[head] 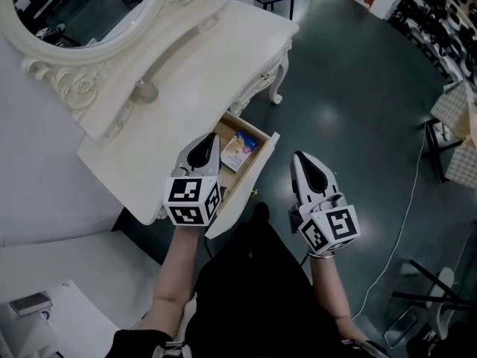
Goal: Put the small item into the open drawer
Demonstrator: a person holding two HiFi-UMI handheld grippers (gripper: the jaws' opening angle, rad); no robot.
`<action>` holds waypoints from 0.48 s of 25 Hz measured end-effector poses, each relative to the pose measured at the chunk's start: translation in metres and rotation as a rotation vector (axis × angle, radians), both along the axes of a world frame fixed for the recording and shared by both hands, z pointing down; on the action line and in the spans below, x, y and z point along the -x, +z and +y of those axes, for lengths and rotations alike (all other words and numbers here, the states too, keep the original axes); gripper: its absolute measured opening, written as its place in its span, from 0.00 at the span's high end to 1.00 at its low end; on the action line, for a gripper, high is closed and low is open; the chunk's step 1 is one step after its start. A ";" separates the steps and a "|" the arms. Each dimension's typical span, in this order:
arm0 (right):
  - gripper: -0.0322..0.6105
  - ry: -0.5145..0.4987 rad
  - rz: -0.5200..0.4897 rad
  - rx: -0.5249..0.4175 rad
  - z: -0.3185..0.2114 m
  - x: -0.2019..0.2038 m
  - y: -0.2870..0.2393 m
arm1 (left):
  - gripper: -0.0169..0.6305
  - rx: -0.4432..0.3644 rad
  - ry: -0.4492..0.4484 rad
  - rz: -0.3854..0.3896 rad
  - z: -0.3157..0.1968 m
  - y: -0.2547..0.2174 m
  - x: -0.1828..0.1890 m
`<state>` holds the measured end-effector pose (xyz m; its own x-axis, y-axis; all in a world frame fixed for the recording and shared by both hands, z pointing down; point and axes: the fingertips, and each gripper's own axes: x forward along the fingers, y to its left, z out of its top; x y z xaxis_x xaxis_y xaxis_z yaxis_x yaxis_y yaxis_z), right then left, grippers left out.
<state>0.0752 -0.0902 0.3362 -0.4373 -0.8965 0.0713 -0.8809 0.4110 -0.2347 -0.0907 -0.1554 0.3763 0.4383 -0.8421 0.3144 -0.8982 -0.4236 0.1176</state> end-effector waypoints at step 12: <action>0.94 0.001 0.020 -0.039 0.014 0.010 -0.013 | 0.97 -0.089 -0.010 0.078 0.025 -0.033 0.017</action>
<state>0.0655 -0.0764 0.3231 -0.4351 -0.8992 0.0454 -0.8858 0.4184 -0.2006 -0.1077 -0.1305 0.3436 0.4495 -0.8697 0.2037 -0.8922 -0.4262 0.1492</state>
